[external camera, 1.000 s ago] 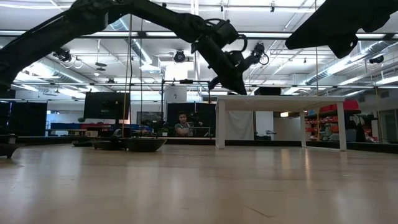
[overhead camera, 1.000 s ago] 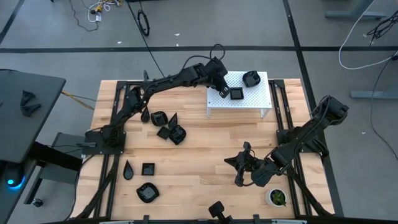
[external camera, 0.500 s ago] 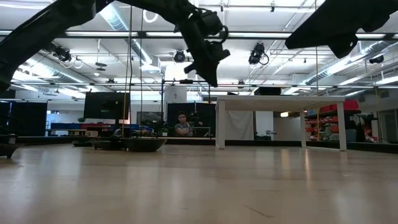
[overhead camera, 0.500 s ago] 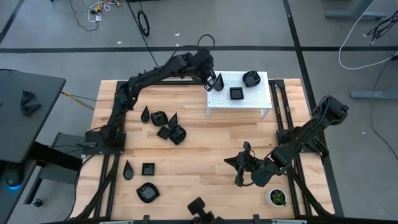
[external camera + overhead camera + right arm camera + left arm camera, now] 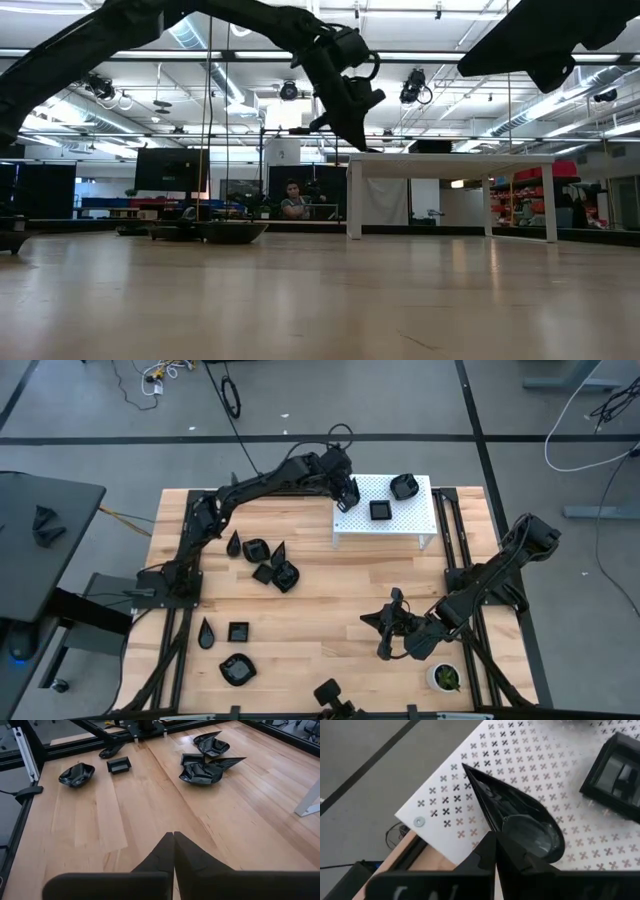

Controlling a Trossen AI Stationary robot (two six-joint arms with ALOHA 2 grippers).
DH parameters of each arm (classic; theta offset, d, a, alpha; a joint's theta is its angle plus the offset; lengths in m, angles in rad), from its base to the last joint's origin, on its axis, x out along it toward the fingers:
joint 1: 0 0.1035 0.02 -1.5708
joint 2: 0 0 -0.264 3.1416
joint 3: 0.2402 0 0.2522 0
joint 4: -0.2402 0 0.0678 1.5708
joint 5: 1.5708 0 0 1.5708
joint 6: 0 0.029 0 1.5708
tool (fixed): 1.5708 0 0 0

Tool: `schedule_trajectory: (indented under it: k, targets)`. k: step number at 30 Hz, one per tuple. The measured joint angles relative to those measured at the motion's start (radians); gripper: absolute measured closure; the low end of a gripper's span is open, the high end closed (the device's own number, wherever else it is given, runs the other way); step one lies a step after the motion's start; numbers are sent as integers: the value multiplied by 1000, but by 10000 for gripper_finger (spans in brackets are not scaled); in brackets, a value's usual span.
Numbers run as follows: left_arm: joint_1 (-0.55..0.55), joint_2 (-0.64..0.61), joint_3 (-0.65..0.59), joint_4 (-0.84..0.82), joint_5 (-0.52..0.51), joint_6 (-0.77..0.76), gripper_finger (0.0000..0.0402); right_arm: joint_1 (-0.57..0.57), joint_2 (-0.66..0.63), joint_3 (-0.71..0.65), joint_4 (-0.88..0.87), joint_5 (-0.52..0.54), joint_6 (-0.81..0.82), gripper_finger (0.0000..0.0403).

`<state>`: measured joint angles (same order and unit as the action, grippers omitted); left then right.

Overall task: Pick & Place Mini shaped plates
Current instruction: Stack the black drop shaped plate on the black drop shaped plate on the shelf

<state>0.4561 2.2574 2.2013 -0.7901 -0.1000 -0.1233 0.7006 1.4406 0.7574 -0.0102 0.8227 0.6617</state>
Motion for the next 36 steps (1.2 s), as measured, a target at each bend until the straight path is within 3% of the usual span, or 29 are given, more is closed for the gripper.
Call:
schedule_trajectory:
  k: [36]
  targets:
    - [-24,3,-1,-4,19,-1,397,0,0,0,3,0,-22,394]
